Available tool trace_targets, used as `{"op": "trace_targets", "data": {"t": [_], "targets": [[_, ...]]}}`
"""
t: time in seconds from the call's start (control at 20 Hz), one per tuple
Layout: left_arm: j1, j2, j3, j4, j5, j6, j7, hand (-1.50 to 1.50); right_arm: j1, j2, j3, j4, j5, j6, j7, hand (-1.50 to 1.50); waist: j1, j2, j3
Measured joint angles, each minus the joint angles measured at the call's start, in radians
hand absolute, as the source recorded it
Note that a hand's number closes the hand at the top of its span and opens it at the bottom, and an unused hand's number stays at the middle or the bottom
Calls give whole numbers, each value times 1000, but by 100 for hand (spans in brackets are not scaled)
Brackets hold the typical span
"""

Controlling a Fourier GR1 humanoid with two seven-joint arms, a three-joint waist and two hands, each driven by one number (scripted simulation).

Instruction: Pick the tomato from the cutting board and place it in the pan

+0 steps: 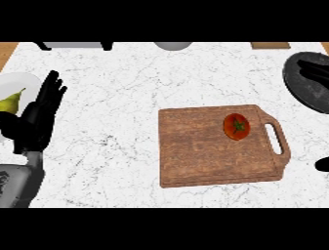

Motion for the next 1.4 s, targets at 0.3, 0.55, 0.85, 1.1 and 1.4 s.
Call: {"op": "trace_targets", "data": {"t": [0.3, 0.55, 0.85, 1.1, 1.4], "targets": [[10, -25, 9, -23, -28, -5, 18, 0, 6, 90, 67, -83, 74, 39, 95, -150, 0, -1, 0], [1, -36, 30, -33, -42, -20, 39, 0, 12, 144, 77, -79, 142, 66, 159, -150, 0, -1, 0], [8, -61, 43, -30, -67, -35, 36, 0, 7, 216, 88, 0, 268, 46, 159, -150, 1, 0, 0], [17, -68, 65, -43, -77, -55, 39, 0, -24, 256, 99, 76, 342, 73, 153, -150, 2, 0, 1], [20, -83, 83, -46, -98, -70, 42, 0, -55, 302, 119, 160, 408, 110, 111, -150, 2, 0, 1]]}}
